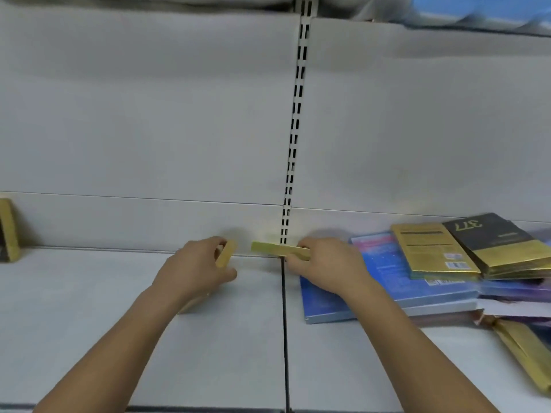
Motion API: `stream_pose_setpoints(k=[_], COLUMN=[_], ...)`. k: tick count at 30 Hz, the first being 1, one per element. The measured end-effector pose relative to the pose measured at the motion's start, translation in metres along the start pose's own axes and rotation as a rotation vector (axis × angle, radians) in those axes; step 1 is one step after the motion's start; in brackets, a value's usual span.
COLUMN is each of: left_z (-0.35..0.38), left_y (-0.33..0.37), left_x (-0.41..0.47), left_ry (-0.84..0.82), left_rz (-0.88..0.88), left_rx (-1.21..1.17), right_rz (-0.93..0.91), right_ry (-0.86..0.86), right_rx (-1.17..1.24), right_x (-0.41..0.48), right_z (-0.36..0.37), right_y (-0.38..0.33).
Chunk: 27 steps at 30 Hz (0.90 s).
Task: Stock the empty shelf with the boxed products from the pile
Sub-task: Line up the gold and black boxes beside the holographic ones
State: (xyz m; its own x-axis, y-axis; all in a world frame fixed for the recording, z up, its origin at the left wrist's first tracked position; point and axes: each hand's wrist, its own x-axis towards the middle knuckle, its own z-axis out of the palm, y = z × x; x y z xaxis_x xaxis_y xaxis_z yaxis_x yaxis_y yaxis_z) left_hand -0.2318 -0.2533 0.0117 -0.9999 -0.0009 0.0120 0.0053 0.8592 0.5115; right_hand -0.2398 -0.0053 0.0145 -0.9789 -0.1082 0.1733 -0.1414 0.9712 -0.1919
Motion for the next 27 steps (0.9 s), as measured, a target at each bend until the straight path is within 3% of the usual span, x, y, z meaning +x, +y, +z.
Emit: stream_pose_setpoints(k=[2, 4, 9, 11, 13, 18, 21, 27], left_z=[-0.013, -0.02, -0.038, -0.045, -0.049, -0.051, -0.05, -0.046], left_y=[-0.003, -0.005, -0.015, -0.025, -0.035, -0.069, -0.09, -0.125], left_x=[0.003, 0.007, 0.012, 0.013, 0.013, 0.01, 0.006, -0.003], left_ry=[0.022, 0.042, 0.045, 0.041, 0.043, 0.104, 0.116, 0.101], left_rz=[-0.017, -0.025, -0.102, -0.099, -0.079, -0.01, -0.006, -0.019], left_rx=[0.045, 0.143, 0.184, 0.106, -0.011, -0.41, -0.627, -0.883], right_rz=[-0.006, -0.021, 0.022, 0.044, 0.056, 0.191, 0.294, 0.403], right_ry=[0.132, 0.156, -0.143, -0.222, -0.191, 0.046, 0.075, 0.083], right_rx=[-0.025, -0.046, 0.087, 0.191, 0.314, 1.044, 1.395, 1.633], right_x=[0.004, 0.008, 0.015, 0.018, 0.017, 0.008, 0.001, -0.011], right_z=[-0.004, -0.004, -0.015, -0.02, -0.022, -0.023, -0.012, 0.014], right_y=[-0.004, -0.006, -0.002, -0.002, -0.005, -0.017, -0.025, -0.057])
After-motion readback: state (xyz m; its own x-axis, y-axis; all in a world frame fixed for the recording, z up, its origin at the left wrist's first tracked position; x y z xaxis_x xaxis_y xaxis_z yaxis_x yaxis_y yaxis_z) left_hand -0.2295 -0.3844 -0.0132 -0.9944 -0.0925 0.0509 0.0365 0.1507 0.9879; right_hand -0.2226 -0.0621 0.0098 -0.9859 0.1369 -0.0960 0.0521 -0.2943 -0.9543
